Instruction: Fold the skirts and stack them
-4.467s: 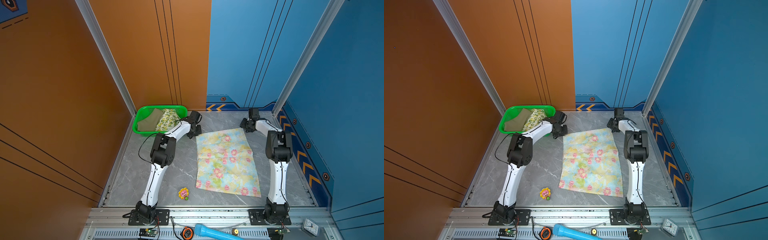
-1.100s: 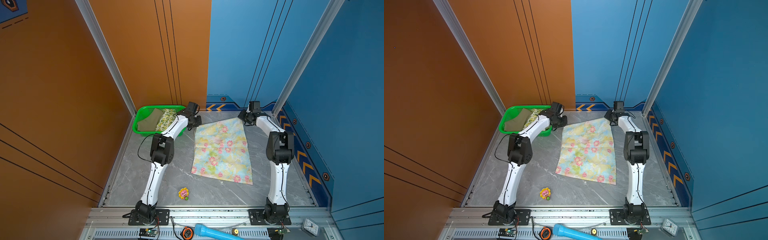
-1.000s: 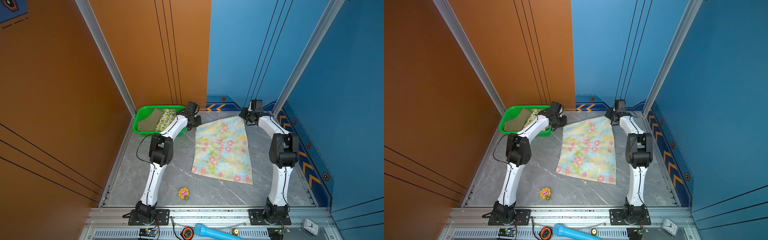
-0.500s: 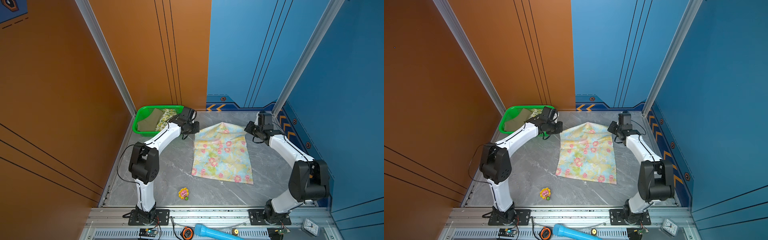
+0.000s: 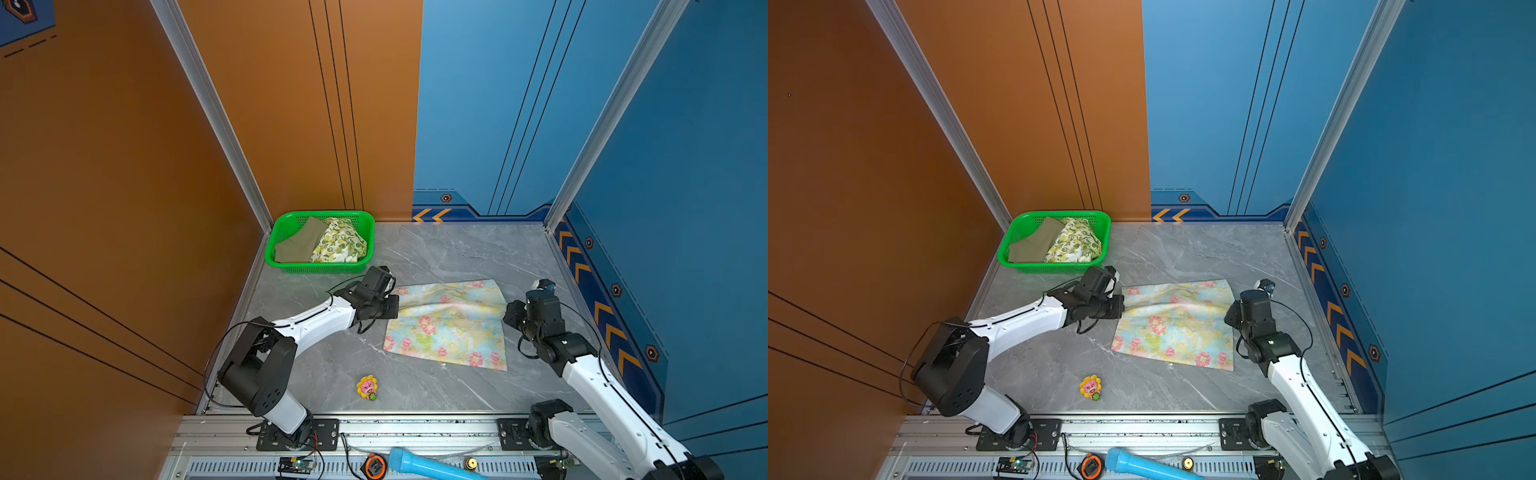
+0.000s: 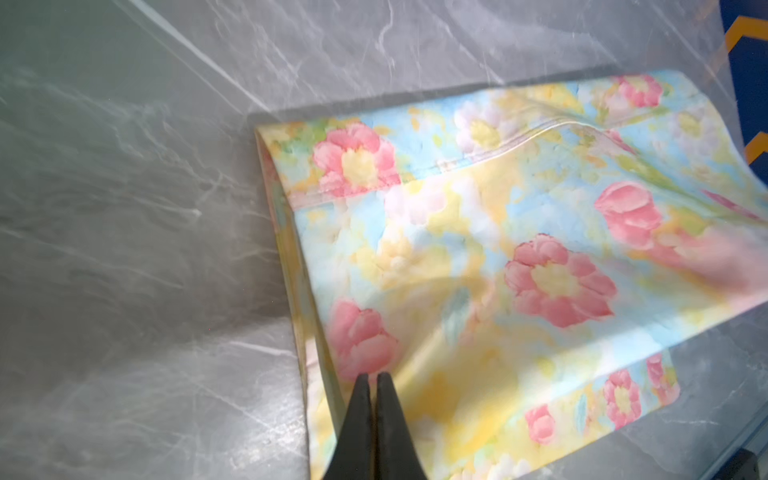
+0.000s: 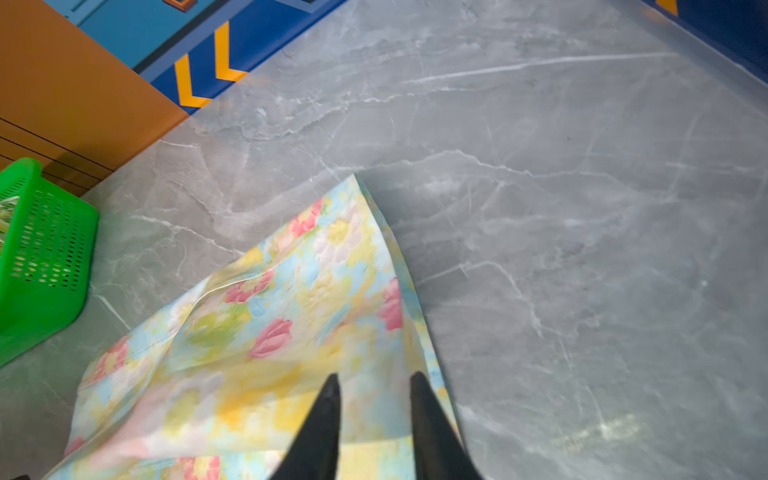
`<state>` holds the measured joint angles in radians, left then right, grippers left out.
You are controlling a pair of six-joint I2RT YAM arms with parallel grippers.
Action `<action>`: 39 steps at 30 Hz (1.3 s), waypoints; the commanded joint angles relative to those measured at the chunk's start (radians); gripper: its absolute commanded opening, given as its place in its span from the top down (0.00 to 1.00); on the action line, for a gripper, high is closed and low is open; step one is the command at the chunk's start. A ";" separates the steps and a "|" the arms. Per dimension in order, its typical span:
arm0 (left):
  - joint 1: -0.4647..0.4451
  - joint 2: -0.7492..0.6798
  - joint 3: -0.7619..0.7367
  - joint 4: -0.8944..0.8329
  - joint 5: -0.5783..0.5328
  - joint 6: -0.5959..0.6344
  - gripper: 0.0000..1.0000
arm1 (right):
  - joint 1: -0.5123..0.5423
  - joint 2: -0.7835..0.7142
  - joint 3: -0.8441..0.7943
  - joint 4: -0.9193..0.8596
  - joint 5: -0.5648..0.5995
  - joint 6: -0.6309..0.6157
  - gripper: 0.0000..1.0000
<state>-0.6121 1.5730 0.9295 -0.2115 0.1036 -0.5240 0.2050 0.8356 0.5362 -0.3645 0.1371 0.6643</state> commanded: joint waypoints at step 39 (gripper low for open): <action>-0.018 0.076 0.036 -0.079 0.040 -0.147 1.00 | -0.036 0.367 0.040 0.062 -0.067 -0.001 1.00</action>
<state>-0.6357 1.6646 0.9279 -0.2638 0.1249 -0.6781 0.1699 1.2324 0.5636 -0.3153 0.0551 0.6994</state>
